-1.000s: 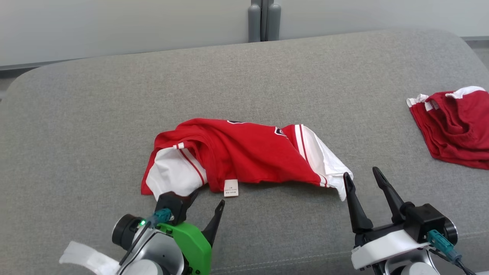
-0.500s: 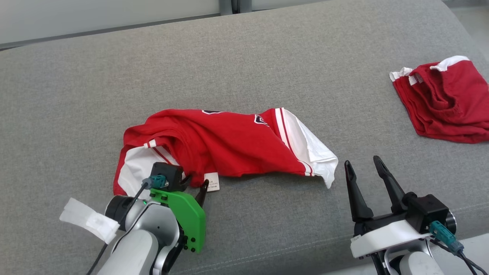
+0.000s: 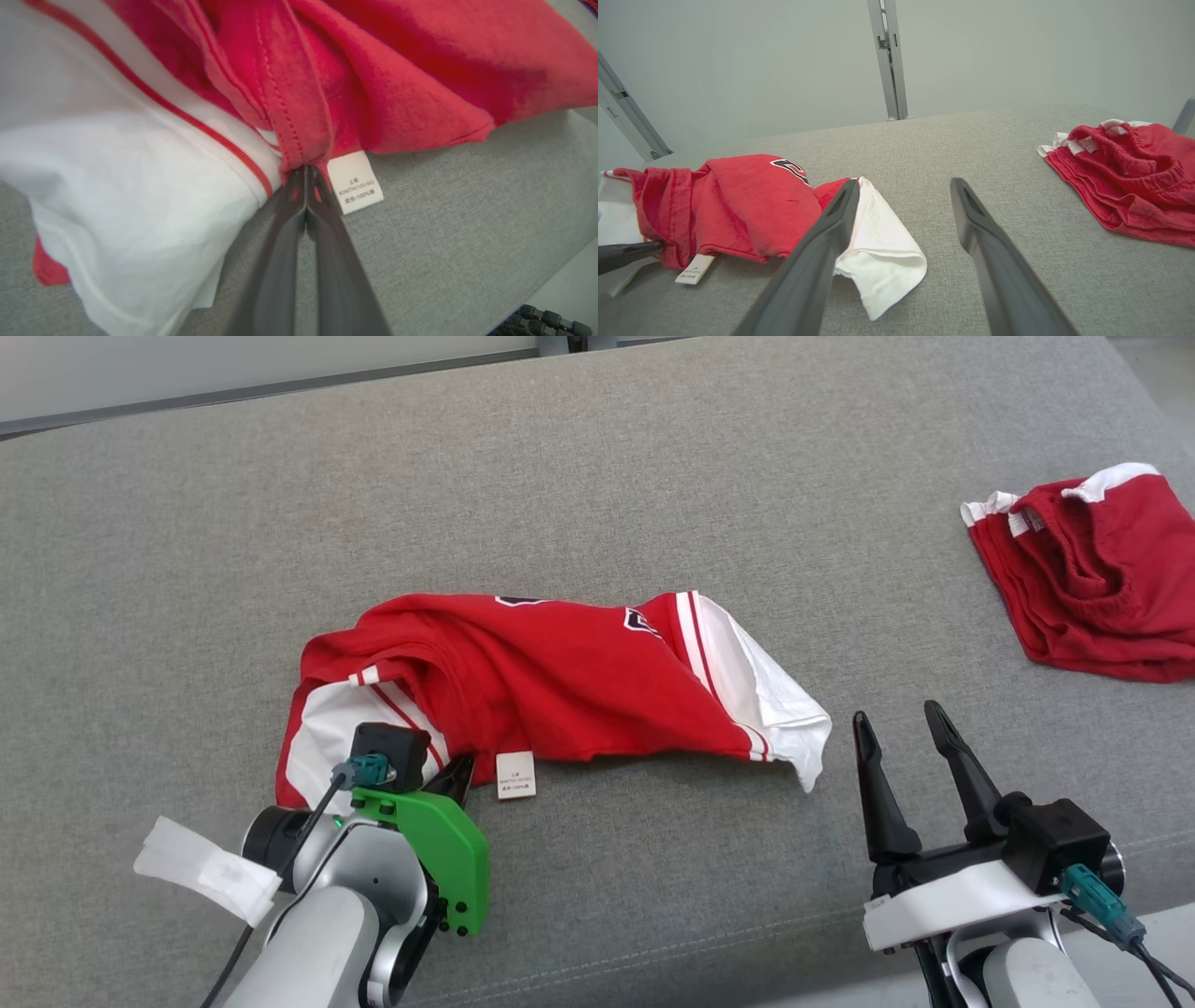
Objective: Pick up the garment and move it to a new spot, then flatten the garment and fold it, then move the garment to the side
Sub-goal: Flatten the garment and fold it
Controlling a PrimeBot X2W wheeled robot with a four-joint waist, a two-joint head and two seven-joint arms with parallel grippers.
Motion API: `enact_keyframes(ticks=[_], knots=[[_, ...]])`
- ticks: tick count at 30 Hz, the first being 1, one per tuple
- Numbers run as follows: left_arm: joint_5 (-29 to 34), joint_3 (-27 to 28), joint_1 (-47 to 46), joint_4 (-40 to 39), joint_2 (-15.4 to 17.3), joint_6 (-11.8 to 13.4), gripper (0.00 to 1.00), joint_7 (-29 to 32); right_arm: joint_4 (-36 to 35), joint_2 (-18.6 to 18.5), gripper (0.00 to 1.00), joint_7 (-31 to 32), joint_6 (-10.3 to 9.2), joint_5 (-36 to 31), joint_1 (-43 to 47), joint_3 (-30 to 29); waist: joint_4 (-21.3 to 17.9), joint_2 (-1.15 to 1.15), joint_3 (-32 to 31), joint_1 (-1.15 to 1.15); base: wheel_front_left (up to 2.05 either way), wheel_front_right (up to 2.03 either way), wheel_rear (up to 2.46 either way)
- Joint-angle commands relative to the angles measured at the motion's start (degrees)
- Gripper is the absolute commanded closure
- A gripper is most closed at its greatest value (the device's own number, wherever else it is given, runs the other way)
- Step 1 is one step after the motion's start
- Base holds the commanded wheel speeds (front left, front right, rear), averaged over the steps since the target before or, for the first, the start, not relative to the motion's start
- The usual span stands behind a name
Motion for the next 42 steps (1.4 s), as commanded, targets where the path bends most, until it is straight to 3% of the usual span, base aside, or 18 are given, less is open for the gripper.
enact_keyframes(ticks=[1,9,11,12,25,32,42], knots=[[-0.20,0.09,-0.89,-0.12,-0.12,-0.45,1.00,-0.75,-0.26,-0.13,0.00,-0.23,-0.07,0.05,-0.40,-0.25,0.18,0.00,-0.11,0.00,0.00,0.00,0.00],[-1.87,2.26,2.40,-6.10,0.62,-0.21,1.00,-5.77,-0.48,-0.14,0.00,-0.23,-0.07,0.31,0.68,-1.36,2.05,0.00,-1.41,0.00,0.00,0.00,0.00],[-2.62,3.41,3.73,-8.31,1.25,0.19,0.23,-7.08,-0.52,-0.13,0.00,-0.23,-0.07,0.13,0.84,-1.78,2.88,0.00,-1.91,0.00,0.00,0.00,0.00],[-3.04,4.35,4.17,-9.78,1.33,0.46,0.00,-8.23,-0.56,-0.13,0.00,-0.23,-0.07,-0.08,0.94,-2.01,3.34,0.00,-2.14,0.00,0.00,0.00,0.00],[-3.88,14.54,7.94,-17.15,2.87,5.19,0.00,-21.52,-0.22,-0.13,0.00,-0.20,-0.07,-2.63,0.19,-4.03,7.70,0.00,-6.01,0.00,0.00,0.00,0.00],[-2.83,16.06,11.67,-15.15,4.51,3.88,0.00,-28.39,1.20,-0.14,0.00,-0.02,-0.07,-3.30,1.87,-4.17,8.98,0.00,-10.26,0.00,0.00,0.00,0.00],[-1.61,14.92,17.73,-13.62,6.24,3.93,0.00,-29.84,0.39,-0.15,0.00,1.65,-0.07,-3.67,5.94,-4.23,9.33,0.00,-13.11,0.00,0.00,0.00,0.00]])
